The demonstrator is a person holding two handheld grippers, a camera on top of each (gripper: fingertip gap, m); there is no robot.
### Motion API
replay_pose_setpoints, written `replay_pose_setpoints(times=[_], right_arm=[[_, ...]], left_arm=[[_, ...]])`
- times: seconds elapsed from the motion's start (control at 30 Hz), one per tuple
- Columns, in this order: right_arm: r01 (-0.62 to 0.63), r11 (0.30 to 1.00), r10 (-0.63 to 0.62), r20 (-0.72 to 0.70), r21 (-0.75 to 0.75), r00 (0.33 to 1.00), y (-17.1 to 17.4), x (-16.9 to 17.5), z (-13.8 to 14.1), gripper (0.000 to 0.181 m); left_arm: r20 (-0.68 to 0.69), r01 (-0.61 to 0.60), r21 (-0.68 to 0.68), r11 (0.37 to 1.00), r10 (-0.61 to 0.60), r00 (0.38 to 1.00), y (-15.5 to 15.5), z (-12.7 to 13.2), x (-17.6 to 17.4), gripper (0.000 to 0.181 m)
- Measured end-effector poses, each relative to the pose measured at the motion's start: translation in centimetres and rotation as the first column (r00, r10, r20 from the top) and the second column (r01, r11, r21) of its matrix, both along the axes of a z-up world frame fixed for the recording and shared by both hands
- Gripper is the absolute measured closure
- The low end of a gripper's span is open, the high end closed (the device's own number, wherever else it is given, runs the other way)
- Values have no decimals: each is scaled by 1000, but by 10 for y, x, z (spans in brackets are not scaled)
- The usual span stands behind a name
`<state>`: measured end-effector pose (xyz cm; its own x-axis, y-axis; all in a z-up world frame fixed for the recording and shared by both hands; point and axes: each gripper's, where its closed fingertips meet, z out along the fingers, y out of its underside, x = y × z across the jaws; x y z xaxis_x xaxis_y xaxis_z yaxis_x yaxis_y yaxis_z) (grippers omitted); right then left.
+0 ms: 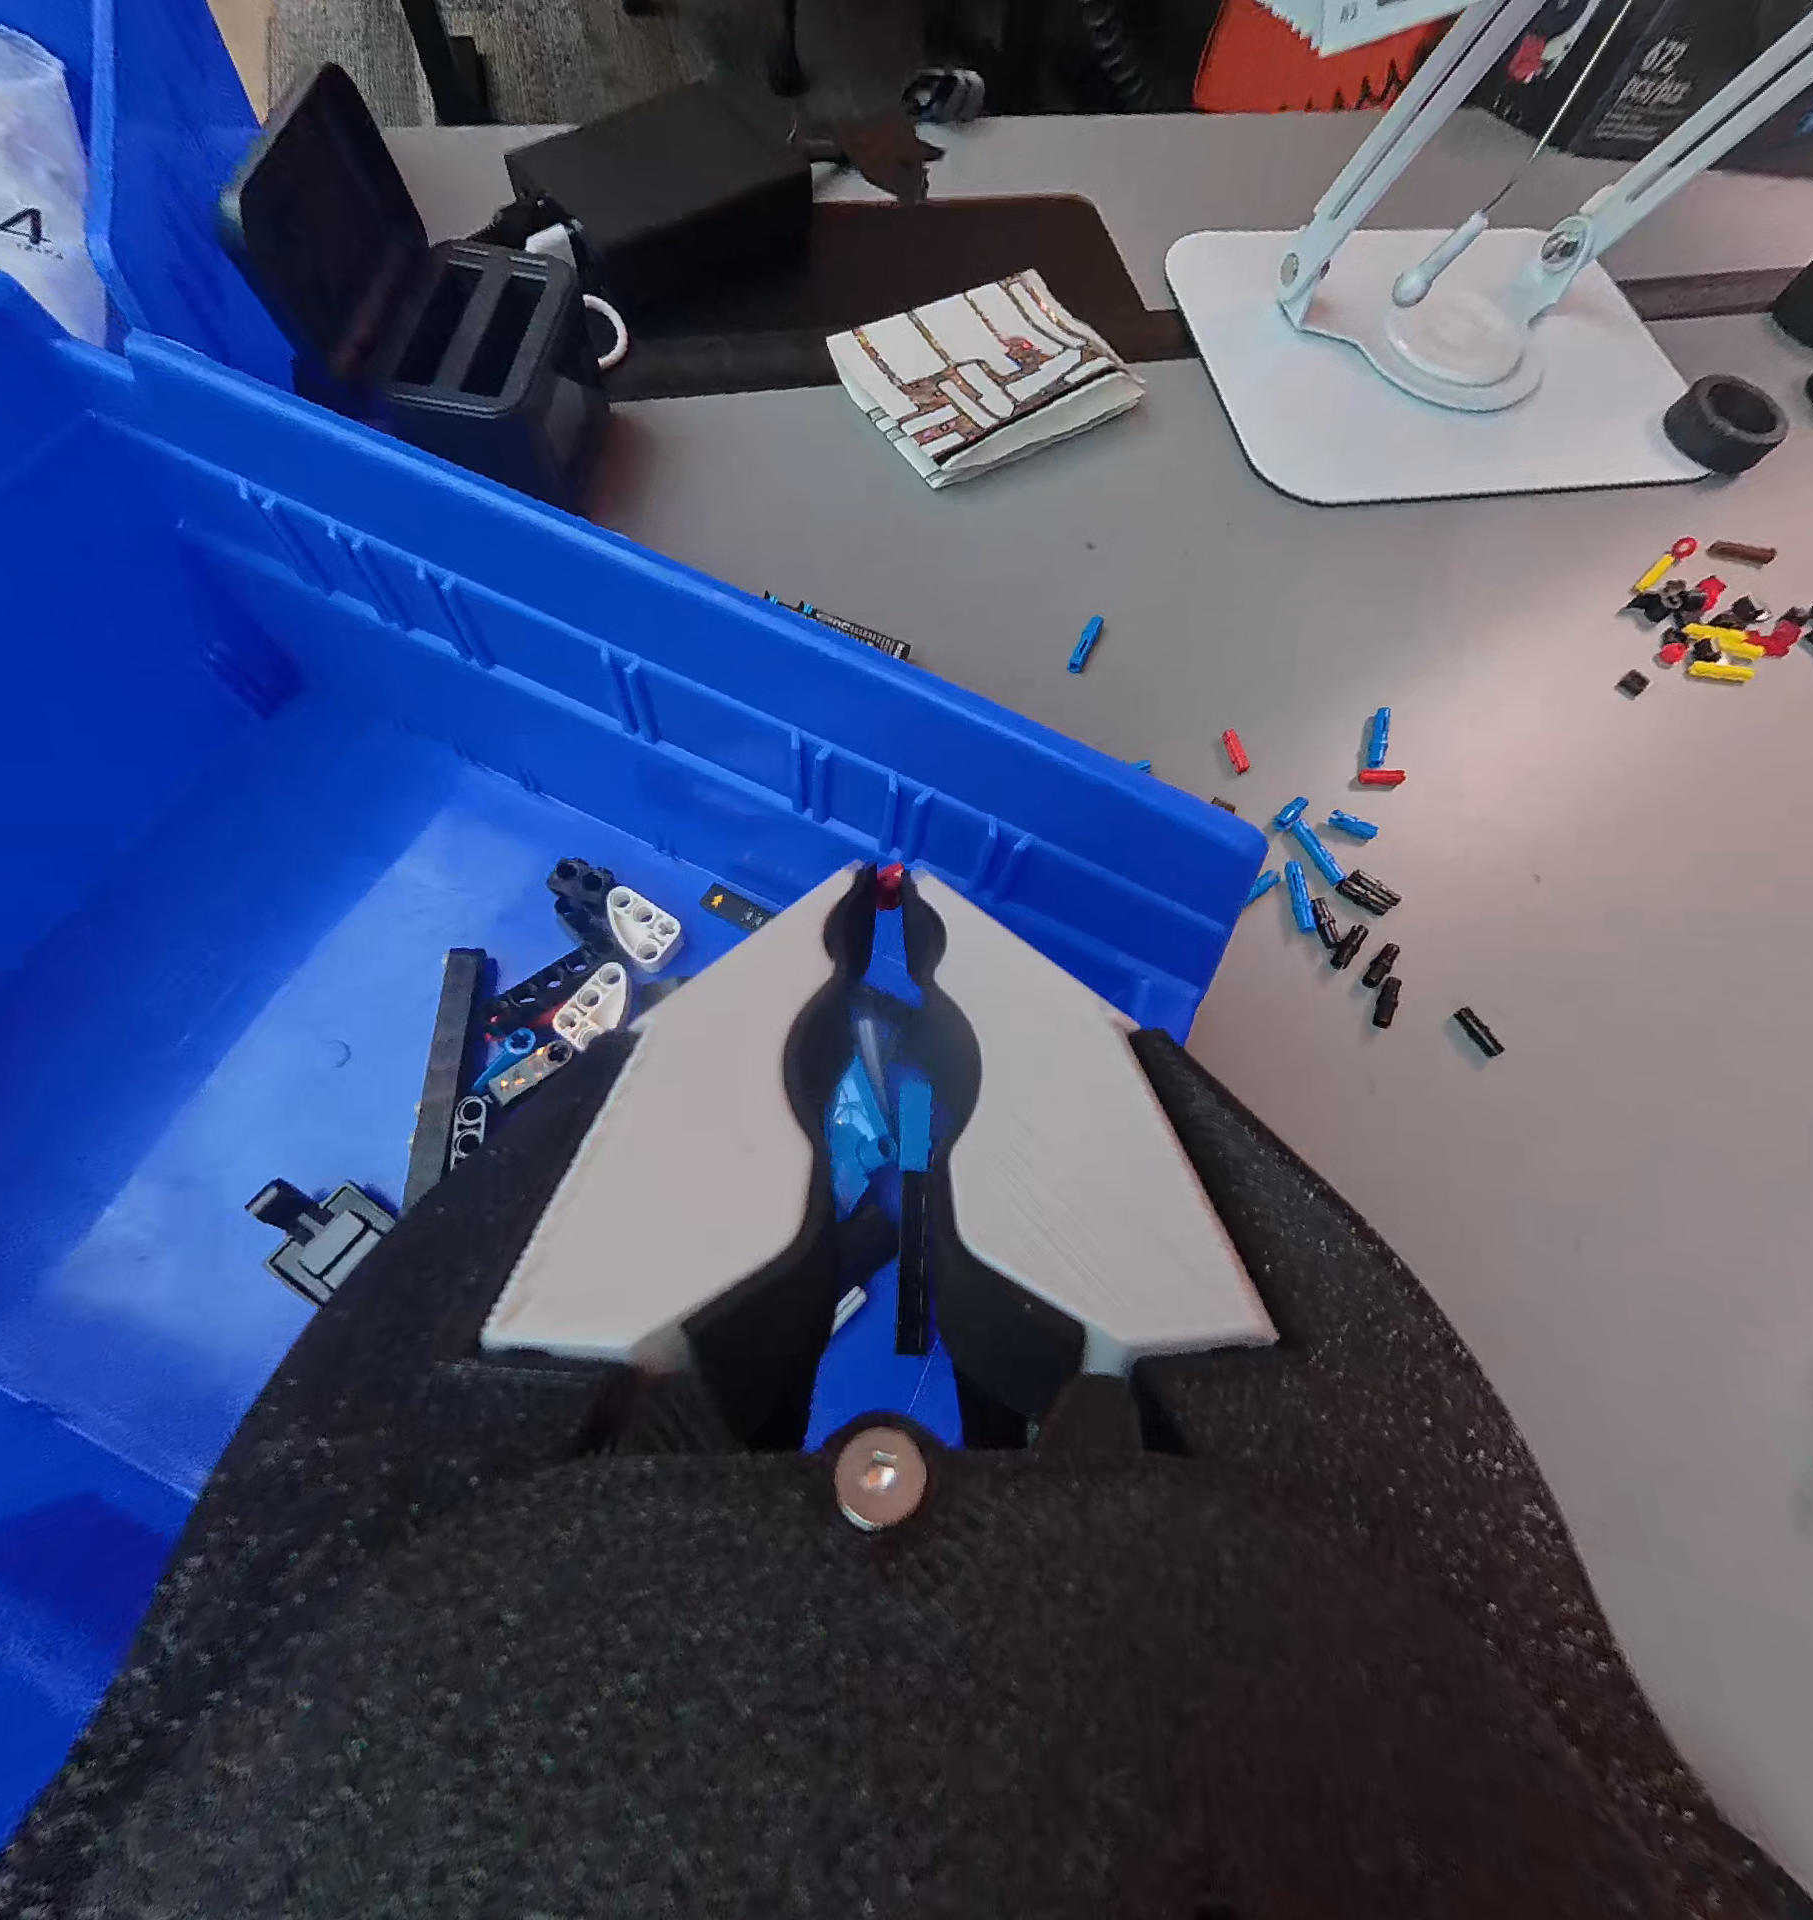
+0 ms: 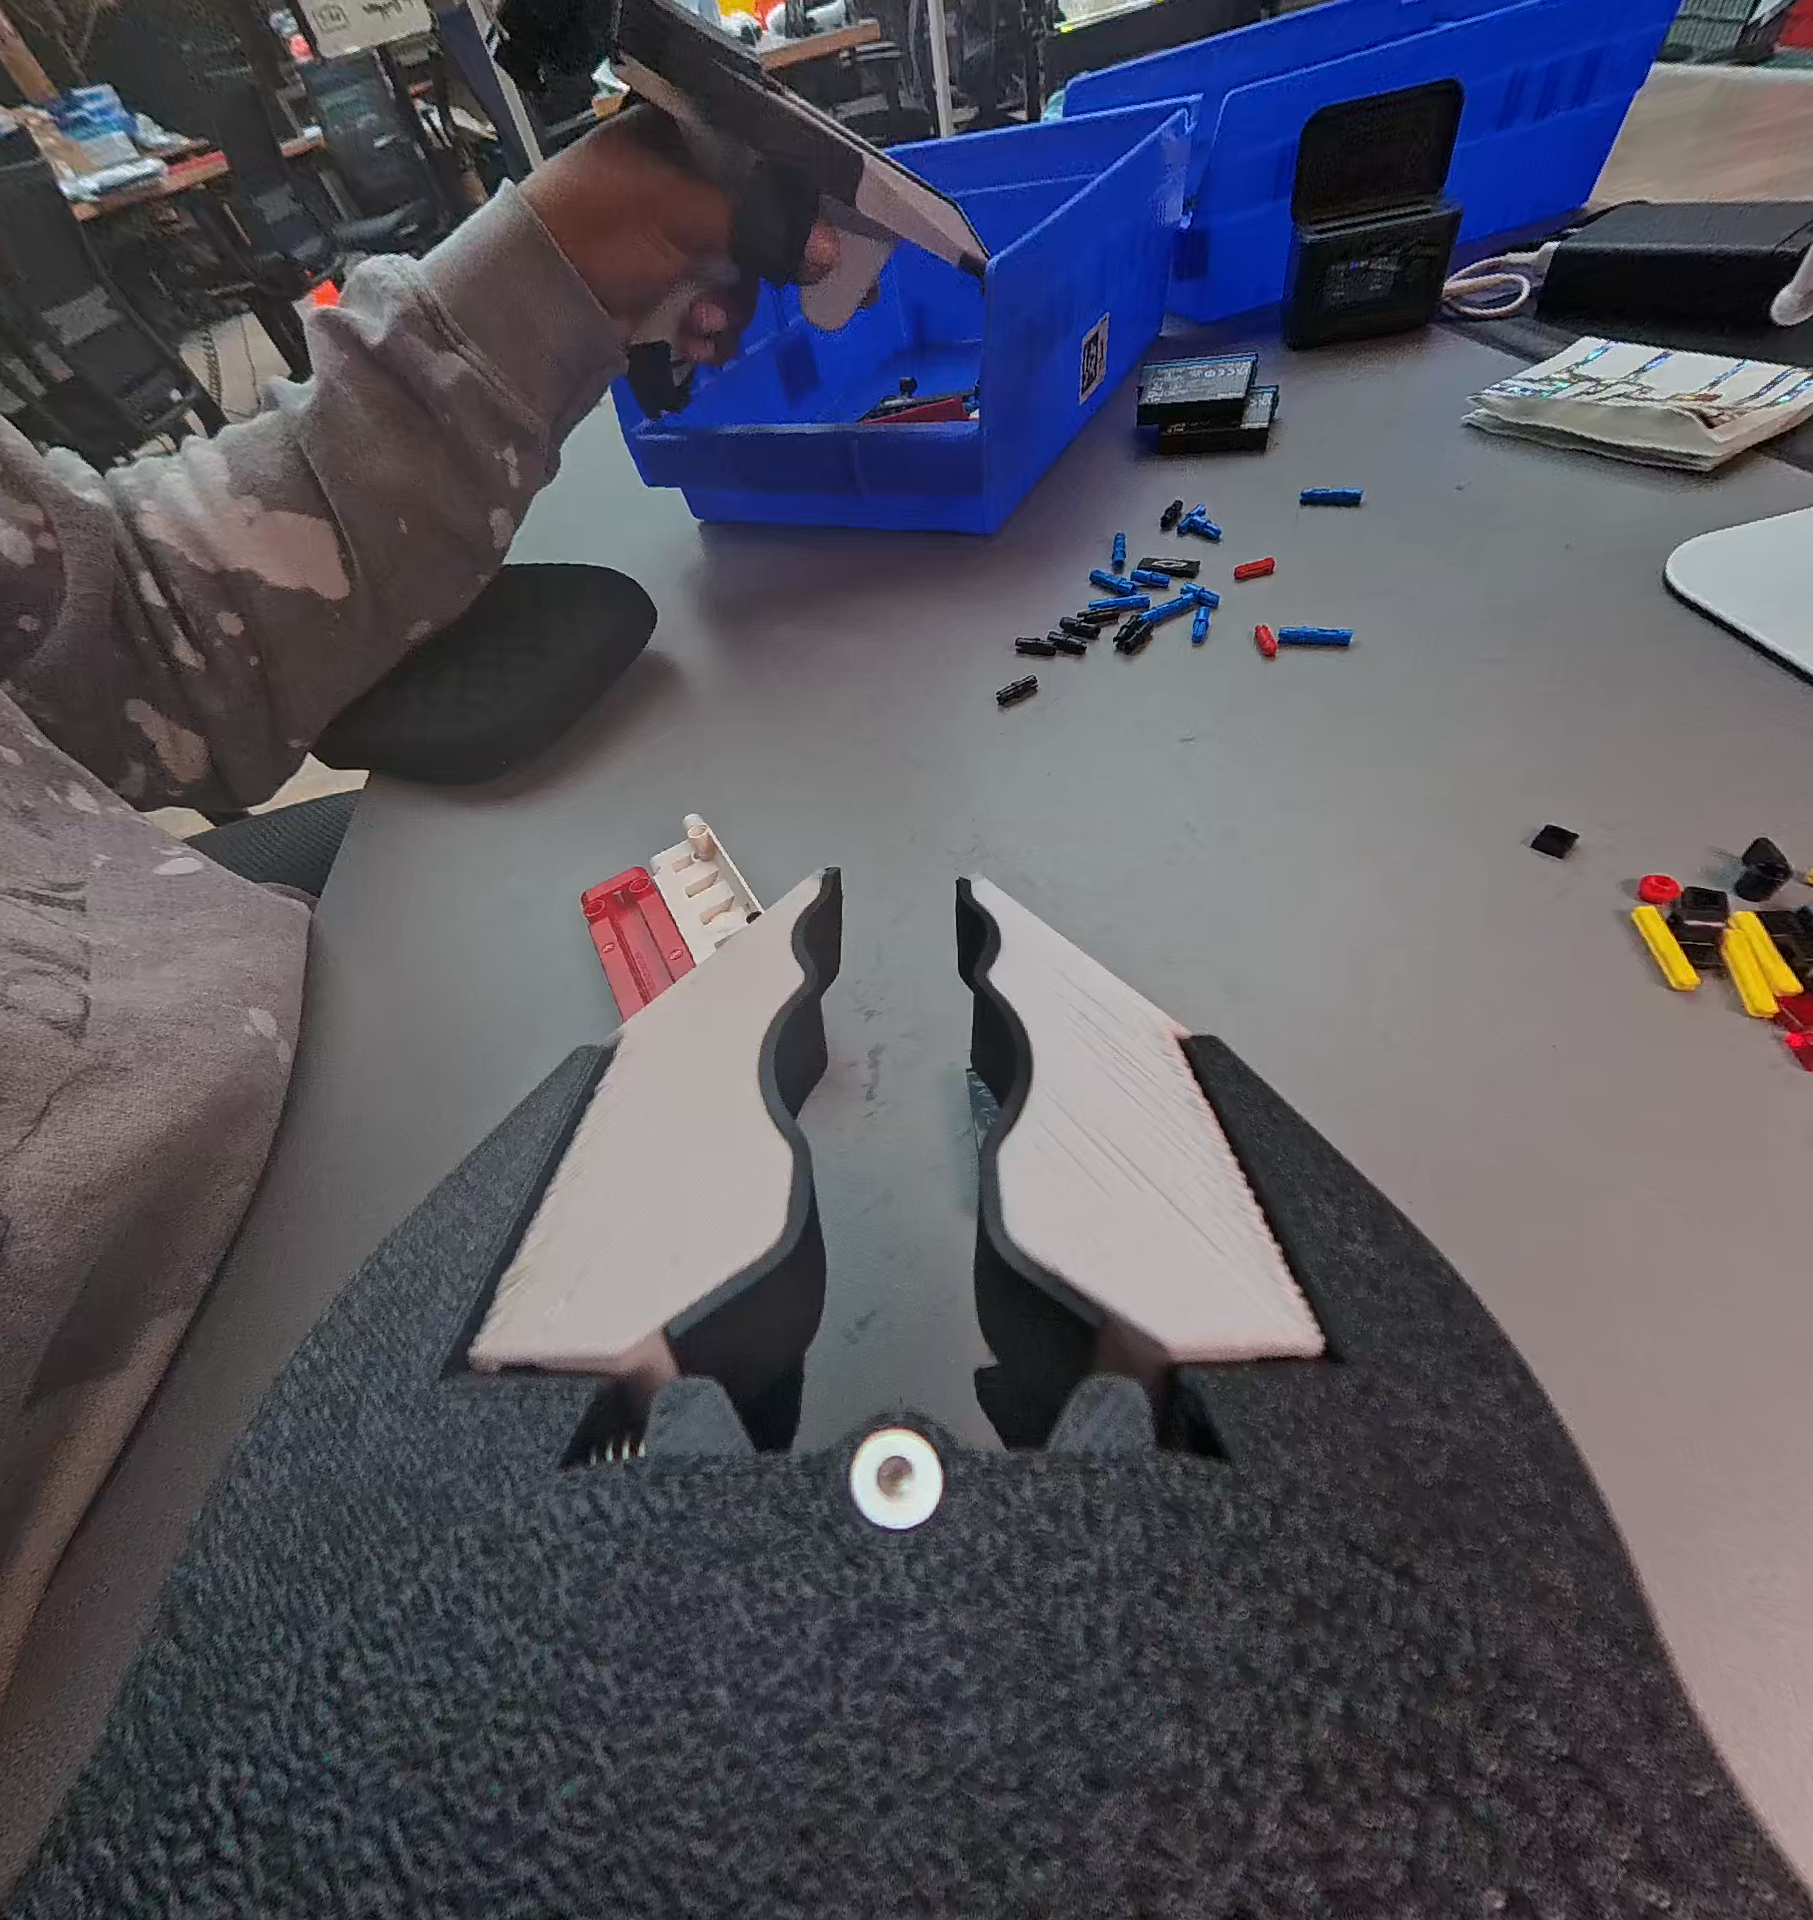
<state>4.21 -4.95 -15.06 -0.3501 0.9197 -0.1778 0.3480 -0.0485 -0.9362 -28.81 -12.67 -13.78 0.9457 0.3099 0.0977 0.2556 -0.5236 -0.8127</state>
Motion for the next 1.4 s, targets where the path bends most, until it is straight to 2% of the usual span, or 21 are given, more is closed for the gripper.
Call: replay_pose_setpoints(times=[0.17, 0.3, 0.43, 0.53, 0.6, 0.73, 0.83, 0.97, 1.07, 1.2, 1.3, 1.4], right_arm=[[2, 1000, -2, 4, 0, 1000, 0, 0, -1, 160], [-1, 1000, 1, 10, 6, 1000, -1, 0, -2, 160], [-3, 1000, 3, 14, 16, 1000, -3, 0, -3, 160], [-4, 1000, 4, 18, 21, 1000, -3, 0, -4, 160], [-4, 1000, 3, 20, 19, 1000, -3, -1, -4, 160], [-1, 1000, 1, 20, 14, 1000, -2, 0, -4, 161], [-1, 1000, 1, 22, 14, 1000, -2, 0, -4, 161], [-1, 1000, 1, 24, 12, 1000, -1, 1, -4, 161], [-2, 1000, 2, 22, 5, 1000, -1, 1, -4, 161], [-4, 1000, 4, 20, -8, 1000, 0, 1, -3, 161], [-4, 1000, 5, 18, -16, 1000, 0, 1, -2, 161], [-11, 1000, 11, 33, -6, 999, -1, 2, -5, 161]], left_arm=[[144, 56, 217, 974, -89, 986, 9, 30, 14, 179], [303, 83, 342, 936, -194, 933, 17, 43, 29, 179], [358, 108, 334, 936, -232, 905, 27, 37, 37, 179], [293, 213, 312, 926, -307, 905, 37, 38, 56, 179], [209, 290, 242, 926, -342, 916, 45, 34, 68, 179], [26, 405, 9, 914, -406, 914, 63, 13, 88, 178], [-101, 439, -174, 881, -460, 882, 74, -7, 97, 178], [-227, 413, -347, 842, -502, 834, 83, -30, 104, 178], [-251, 404, -425, 810, -534, 807, 84, -47, 109, 178], [-246, 373, -483, 792, -532, 810, 80, -65, 107, 178], [-248, 369, -487, 792, -531, 811, 79, -68, 108, 176], [-238, 376, -467, 800, -523, 818, 79, -64, 110, 166]])
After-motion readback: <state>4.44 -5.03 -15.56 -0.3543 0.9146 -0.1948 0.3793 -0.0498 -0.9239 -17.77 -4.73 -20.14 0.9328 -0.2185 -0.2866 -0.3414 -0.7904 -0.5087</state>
